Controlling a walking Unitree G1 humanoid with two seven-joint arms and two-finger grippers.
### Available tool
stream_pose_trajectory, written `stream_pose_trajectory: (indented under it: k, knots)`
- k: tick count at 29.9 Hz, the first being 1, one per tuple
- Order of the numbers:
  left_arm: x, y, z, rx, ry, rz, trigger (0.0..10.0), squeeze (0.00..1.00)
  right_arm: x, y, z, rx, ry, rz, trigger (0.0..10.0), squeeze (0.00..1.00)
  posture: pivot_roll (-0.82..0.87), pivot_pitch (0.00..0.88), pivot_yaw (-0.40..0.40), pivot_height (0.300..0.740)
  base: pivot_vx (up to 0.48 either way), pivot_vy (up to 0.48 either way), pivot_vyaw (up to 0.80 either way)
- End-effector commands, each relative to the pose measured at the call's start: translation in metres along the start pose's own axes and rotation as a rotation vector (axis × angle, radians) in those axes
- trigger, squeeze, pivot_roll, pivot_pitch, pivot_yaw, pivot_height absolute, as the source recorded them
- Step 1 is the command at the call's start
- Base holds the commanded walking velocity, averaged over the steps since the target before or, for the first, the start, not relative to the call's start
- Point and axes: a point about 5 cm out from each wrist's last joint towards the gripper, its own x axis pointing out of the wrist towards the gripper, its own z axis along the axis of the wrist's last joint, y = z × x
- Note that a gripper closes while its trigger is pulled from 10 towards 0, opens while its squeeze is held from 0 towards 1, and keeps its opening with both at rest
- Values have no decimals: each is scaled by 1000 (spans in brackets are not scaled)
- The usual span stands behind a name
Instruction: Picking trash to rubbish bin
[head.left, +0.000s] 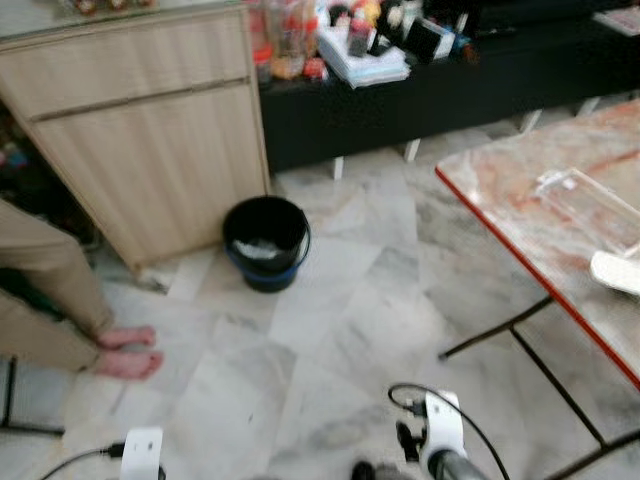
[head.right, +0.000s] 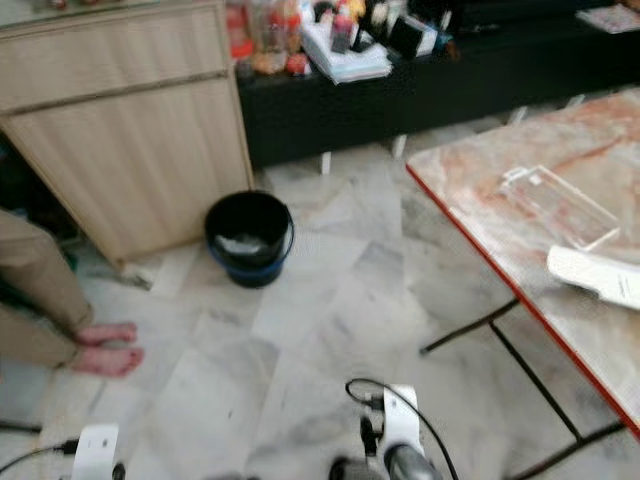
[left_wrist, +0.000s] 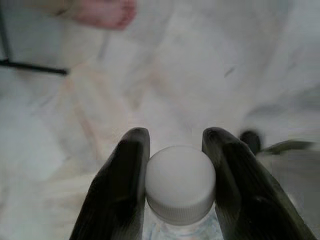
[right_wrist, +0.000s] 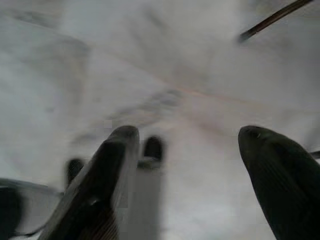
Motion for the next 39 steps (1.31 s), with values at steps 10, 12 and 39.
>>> stream_pose_trajectory:
  k: [10,12,39]
  knots:
    - [-3,14,-13,6,43,33,10000,0,1,8,-1,3,10,14,10000,0,116,203,-17,740,480,0,263]
    - [-3,15,-13,8,41,31,10000,0,1,9,-1,8,9,15,10000,0,117,199,-12,740,480,0,0]
    - [2,13,2,11,13,21,10000,0,2,16,6,-55,-6,59,10000,0,104,157,-32,740,480,0,0]
